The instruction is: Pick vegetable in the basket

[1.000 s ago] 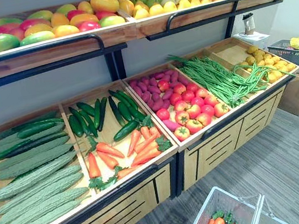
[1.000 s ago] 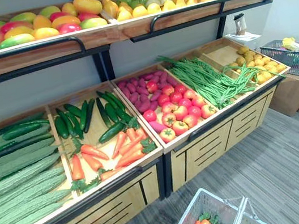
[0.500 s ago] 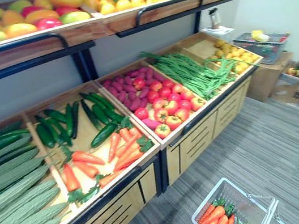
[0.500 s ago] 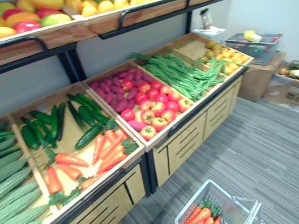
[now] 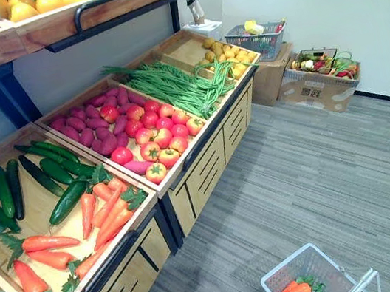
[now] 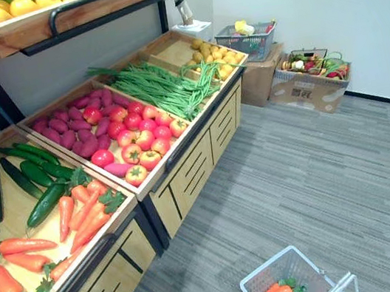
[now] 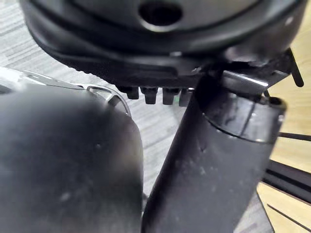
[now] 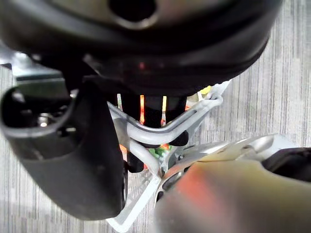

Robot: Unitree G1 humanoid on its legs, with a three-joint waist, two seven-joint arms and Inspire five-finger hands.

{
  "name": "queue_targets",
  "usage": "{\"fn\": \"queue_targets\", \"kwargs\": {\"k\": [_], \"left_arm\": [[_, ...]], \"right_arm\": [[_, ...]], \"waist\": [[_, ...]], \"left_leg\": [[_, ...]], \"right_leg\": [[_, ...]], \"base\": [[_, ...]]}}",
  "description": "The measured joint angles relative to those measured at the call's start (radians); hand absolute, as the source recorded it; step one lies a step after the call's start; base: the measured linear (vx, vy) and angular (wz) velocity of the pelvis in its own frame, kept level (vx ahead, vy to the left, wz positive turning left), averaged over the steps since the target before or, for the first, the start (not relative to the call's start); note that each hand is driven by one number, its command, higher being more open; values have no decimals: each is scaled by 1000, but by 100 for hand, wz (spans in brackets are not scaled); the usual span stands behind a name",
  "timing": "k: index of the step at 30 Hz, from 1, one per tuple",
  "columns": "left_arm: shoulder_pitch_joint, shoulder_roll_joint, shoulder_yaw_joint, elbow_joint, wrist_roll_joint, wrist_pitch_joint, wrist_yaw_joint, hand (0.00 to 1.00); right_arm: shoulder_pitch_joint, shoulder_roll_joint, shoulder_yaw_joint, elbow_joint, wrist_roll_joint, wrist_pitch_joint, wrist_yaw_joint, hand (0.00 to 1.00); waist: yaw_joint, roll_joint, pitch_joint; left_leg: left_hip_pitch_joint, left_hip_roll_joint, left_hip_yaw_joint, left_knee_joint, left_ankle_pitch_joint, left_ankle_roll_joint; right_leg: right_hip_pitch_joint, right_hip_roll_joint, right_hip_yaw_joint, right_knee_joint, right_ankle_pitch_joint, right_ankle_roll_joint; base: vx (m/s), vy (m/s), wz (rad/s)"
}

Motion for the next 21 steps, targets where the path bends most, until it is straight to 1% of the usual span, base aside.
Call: {"fn": "queue_targets", "kwargs": {"k": [3,4,5,6,7,8,9,10,11,12,13,14,15,16,17,18,19,20,21], "left_arm": [[-15,9,-18,0,23,2,0,100],[-18,13,-24,0,27,1,-1,100],[-22,17,-22,0,32,-3,-1,100],[-23,19,-16,-2,31,-10,1,100],[-16,13,2,-4,31,-18,3,100],[-14,1,11,-8,29,-27,6,100],[10,11,16,-66,21,-63,4,100],[10,11,20,-82,10,-76,2,100],[13,0,19,-76,-1,-75,4,100],[18,-2,18,-69,-12,-73,2,100],[29,-11,24,-70,-40,-76,-6,100],[33,-11,33,-72,-60,-80,-16,100],[55,-24,99,-68,-98,-72,-21,100],[59,-32,100,-67,-96,-68,-22,100],[54,-26,102,-66,-94,-68,-28,100],[51,-23,102,-66,-92,-69,-28,100],[38,-20,117,-61,-88,-69,-29,100],[31,-21,123,-55,-88,-68,-29,100],[22,-23,133,-32,-85,-65,-30,100]], "right_arm": [[1,0,-3,-1,4,2,0,0],[1,0,-6,-2,4,3,-1,0],[1,1,-6,-2,4,6,0,0],[1,1,-6,-2,3,8,0,0],[-3,-3,-5,-2,-3,13,2,0],[-16,-10,-1,-2,-4,18,3,0],[-35,-26,3,-4,-3,22,3,0],[-51,-56,8,14,-8,48,4,0],[-54,-76,9,18,-27,58,7,0],[-54,-74,7,18,-43,58,12,0],[-42,-64,-1,17,-46,64,19,0],[-30,-59,-2,12,-45,71,24,0],[69,-34,-54,9,-28,83,41,0],[91,-32,-54,7,-18,78,43,0],[99,-25,-54,8,-16,71,44,0],[103,-20,-54,7,-9,70,45,0],[106,-10,-55,7,-3,64,47,0],[106,-8,-55,8,-3,62,49,0],[107,-8,-57,11,-3,58,55,0]], "waist": [[-3,-5,2],[-6,-9,2],[-8,-19,6],[-7,-26,4],[-1,6,-17],[9,21,-20],[6,-25,11],[26,-8,28],[35,10,21],[35,6,23],[36,-9,22],[39,-15,20],[46,-20,0],[46,-19,-13],[45,-25,-19],[45,-30,-23],[40,-43,-33],[39,-46,-41],[39,-50,-58]], "left_leg": [[-7,23,-3,53,4,-6],[-16,35,-7,96,5,-5],[-37,45,-25,151,10,3],[-68,54,-46,220,25,34],[-168,88,-131,351,64,154],[-227,115,-182,449,87,187],[-309,69,-292,634,101,177],[-323,22,-389,676,0,85],[-350,-5,-416,652,-68,72],[-363,-20,-416,618,-89,68],[-380,-46,-428,511,-103,57],[-394,-59,-450,414,-97,48],[-397,-79,-545,76,75,10],[-365,-88,-545,34,154,6],[-351,-98,-533,26,170,0],[-351,-102,-527,26,167,4],[-347,-115,-512,23,160,13],[-337,-120,-505,10,158,15],[-305,-131,-485,-36,161,21]], "right_leg": [[-24,5,2,69,-43,-17],[-33,10,6,90,-57,-21],[-34,14,13,94,-65,-21],[-31,21,21,81,-73,-14],[-18,45,28,46,-114,15],[-56,53,24,150,-143,-33],[-72,23,60,420,-278,-73],[-35,58,149,409,-339,-54],[-18,88,189,381,-323,-63],[-6,93,206,361,-317,-62],[18,96,236,325,-315,-60],[39,98,256,293,-308,-49],[86,93,301,239,-283,-22],[89,94,322,243,-291,-7],[90,84,335,250,-302,4],[93,77,335,248,-303,6],[96,61,340,241,-302,7],[100,55,343,232,-300,11],[112,39,350,214,-298,17]], "base": [[-24,-87,-12],[-29,-101,-23],[-34,-132,-40],[-27,-169,-71],[19,-162,-85],[105,-121,-109],[193,-60,-134],[170,37,-165],[92,45,-147],[44,86,-131],[49,34,-107],[279,233,-220],[344,283,-193],[424,342,-176],[241,177,-37],[273,193,-18],[199,153,-9],[219,175,-18],[155,137,-32]]}}
